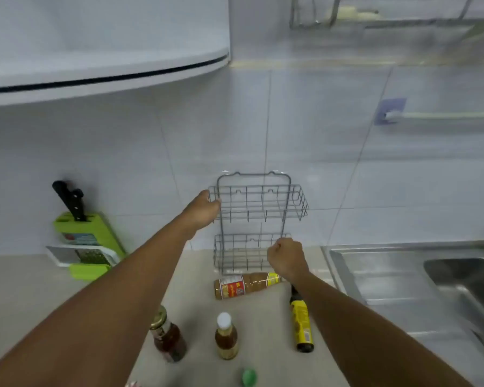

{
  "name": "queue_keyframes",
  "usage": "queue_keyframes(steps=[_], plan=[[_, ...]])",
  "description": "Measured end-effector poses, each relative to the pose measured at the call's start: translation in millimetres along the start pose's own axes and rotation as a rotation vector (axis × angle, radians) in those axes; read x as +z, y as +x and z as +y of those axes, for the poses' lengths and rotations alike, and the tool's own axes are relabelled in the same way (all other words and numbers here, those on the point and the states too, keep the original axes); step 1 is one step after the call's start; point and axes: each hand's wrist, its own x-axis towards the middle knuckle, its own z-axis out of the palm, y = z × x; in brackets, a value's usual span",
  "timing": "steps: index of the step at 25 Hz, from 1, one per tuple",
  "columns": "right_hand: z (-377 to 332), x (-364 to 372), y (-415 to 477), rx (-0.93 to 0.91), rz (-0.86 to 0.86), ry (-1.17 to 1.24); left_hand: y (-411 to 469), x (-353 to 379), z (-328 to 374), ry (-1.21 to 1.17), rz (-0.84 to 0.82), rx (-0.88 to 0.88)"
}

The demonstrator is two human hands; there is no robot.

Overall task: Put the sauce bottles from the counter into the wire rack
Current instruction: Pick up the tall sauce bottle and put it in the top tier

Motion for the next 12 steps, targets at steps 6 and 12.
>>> queue_keyframes(steps=[6,12], plan=[[45,85,8,0.727,-0.252,0.627,23,21,-30,-0.136,0.135,-0.055],[70,147,43,0.879,-0.126,0.734,36,22,-51,-0.216,0.130,-0.012]])
